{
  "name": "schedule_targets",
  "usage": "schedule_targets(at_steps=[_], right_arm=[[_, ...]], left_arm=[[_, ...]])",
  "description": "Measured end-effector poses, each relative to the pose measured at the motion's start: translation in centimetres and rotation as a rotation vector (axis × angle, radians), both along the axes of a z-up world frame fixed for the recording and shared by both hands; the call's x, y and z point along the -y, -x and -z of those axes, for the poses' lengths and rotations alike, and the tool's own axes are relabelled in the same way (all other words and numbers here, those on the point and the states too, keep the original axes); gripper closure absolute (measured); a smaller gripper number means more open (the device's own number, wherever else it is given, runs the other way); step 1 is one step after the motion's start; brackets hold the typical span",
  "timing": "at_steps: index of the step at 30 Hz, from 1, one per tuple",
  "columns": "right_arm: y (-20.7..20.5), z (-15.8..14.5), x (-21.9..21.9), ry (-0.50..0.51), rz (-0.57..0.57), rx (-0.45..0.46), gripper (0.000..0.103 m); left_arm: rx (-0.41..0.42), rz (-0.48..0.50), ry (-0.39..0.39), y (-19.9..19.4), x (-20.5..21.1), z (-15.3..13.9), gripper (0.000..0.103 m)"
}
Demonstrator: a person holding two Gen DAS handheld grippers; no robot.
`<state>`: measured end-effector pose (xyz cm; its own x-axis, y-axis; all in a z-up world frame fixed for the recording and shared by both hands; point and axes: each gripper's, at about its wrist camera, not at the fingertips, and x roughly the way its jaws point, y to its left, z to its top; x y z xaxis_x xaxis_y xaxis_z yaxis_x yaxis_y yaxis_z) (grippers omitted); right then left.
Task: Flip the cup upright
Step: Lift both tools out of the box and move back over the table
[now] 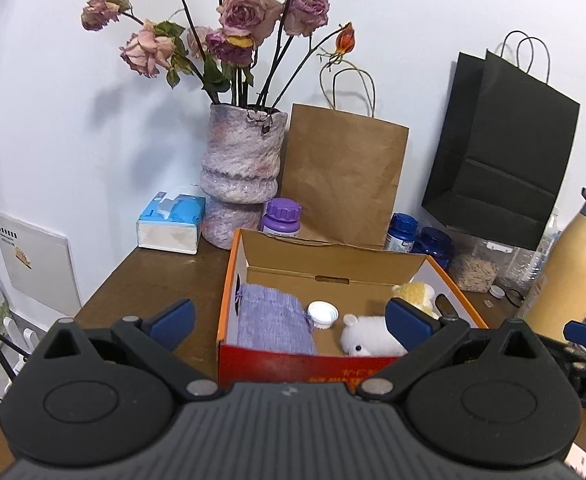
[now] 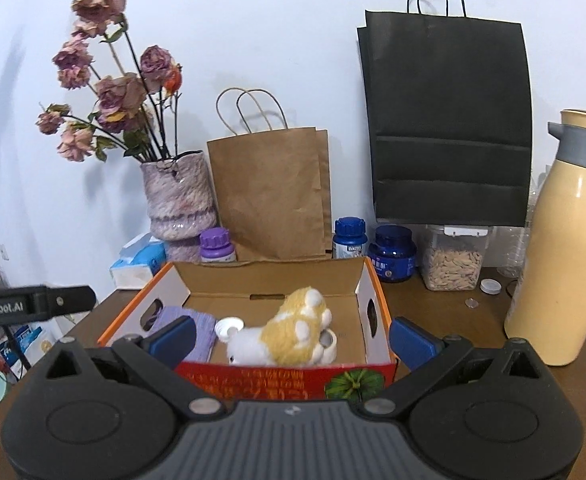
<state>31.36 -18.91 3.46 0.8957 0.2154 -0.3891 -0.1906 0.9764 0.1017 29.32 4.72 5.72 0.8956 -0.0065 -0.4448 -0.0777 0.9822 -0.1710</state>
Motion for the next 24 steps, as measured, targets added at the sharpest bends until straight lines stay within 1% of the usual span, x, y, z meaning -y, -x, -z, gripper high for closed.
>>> schedule_targets(at_steps=[5, 13, 24], right_arm=[[2.6, 0.3, 0.4, 0.004, -0.005, 0.000, 0.000], [6.9, 1.2, 0.8, 0.044, -0.016, 0.011, 0.000], [11.9, 3.1, 1.4, 0.071, -0.038, 0.011, 0.000]], left_arm=[[0.005, -0.004, -0.004, 2.6, 0.2, -0.2, 0.000], [-0.032, 0.002, -0.023, 6.2, 0.7, 1.2, 0.000], [-0.066, 0.012, -0.038, 10.3, 1.2, 2.3, 0.000]])
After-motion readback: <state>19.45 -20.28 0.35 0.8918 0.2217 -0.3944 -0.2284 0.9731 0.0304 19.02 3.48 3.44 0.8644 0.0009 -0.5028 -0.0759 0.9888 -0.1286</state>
